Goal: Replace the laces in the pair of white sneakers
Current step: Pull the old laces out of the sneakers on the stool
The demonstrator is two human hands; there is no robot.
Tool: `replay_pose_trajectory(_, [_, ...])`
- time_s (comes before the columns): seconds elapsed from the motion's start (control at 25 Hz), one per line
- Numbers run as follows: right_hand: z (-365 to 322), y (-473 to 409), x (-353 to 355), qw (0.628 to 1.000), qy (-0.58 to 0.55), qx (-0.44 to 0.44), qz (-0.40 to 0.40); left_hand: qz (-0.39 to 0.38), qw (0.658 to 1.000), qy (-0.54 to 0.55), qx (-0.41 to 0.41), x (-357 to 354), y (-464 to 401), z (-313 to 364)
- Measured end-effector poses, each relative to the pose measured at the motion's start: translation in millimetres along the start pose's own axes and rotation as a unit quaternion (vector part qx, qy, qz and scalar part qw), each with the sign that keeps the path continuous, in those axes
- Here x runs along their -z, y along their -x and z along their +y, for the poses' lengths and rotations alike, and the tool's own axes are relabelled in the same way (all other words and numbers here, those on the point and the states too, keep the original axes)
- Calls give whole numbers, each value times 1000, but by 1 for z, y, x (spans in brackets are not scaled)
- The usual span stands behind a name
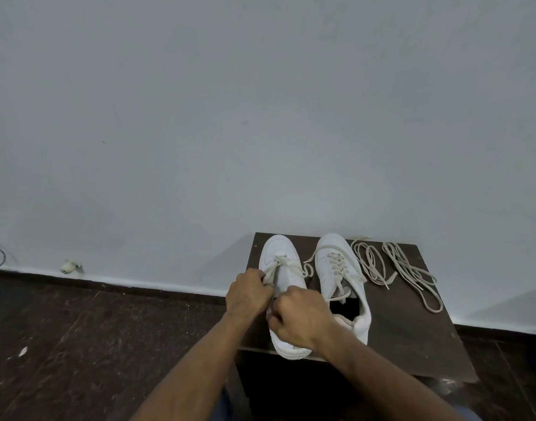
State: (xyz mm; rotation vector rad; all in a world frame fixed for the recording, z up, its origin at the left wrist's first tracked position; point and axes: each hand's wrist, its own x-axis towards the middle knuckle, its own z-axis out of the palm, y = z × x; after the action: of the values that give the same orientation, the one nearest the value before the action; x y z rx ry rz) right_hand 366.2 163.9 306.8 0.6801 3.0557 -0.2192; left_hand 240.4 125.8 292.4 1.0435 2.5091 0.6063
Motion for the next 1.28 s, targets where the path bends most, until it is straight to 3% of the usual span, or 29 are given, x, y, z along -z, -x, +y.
replay_pose_trajectory(0.16, [2,-2,-5,997,-5,-17,-76,-39,999,34,6,6,-17,1])
replay_pose_trajectory(0.32, [4,-3,-18,992,-28,-38,-113,-20,993,-107,-52,-6,-34,16])
replay_pose_trajectory(0.48, [5,-8,-18,991,-14,-33,-132,23,961,-252,-111,-16,-45,41])
replay_pose_trajectory(0.56, [5,-10,-19,990,-17,-35,-138,36,961,-252,-109,-17,-50,43])
replay_pose_trajectory(0.64, [5,-10,-19,989,-19,-39,-140,52,988,-130,-67,-21,-60,33])
replay_pose_trajectory(0.72, [4,-11,-21,989,-20,-42,-141,39,994,100,9,-19,-64,24])
replay_pose_trajectory(0.76, [4,-11,-22,989,-21,-44,-142,30,967,244,68,-15,-67,23])
replay_pose_trajectory(0.8, [4,-11,-21,988,-25,-46,-143,20,916,379,133,-11,-66,23])
replay_pose_trajectory(0.84, [4,-10,-20,988,-29,-49,-144,7,861,473,186,-7,-66,23])
replay_pose_trajectory(0.88, [4,-10,-20,988,-32,-52,-143,-12,837,509,202,-3,-64,23])
replay_pose_trajectory(0.92, [4,-11,-20,988,-32,-53,-141,-41,852,490,179,0,-63,21])
replay_pose_trajectory(0.96, [3,-11,-20,988,-32,-54,-140,-72,890,430,134,3,-64,19])
replay_pose_trajectory(1.04, [3,-11,-20,988,-34,-56,-140,-137,966,217,22,17,-66,21])
replay_pose_trajectory(1.08, [3,-12,-20,988,-35,-58,-141,-160,983,80,-28,26,-69,25])
replay_pose_trajectory(1.12, [3,-13,-20,988,-35,-58,-142,-173,980,-67,-67,34,-70,31])
replay_pose_trajectory(1.2, [1,-13,-20,988,-30,-59,-142,-133,940,-294,-111,41,-69,46])
replay_pose_trajectory(1.24, [1,-12,-20,988,-30,-61,-142,-110,932,-325,-119,39,-67,52])
replay_pose_trajectory(1.28, [0,-13,-21,987,-33,-66,-141,-112,945,-284,-113,37,-64,54])
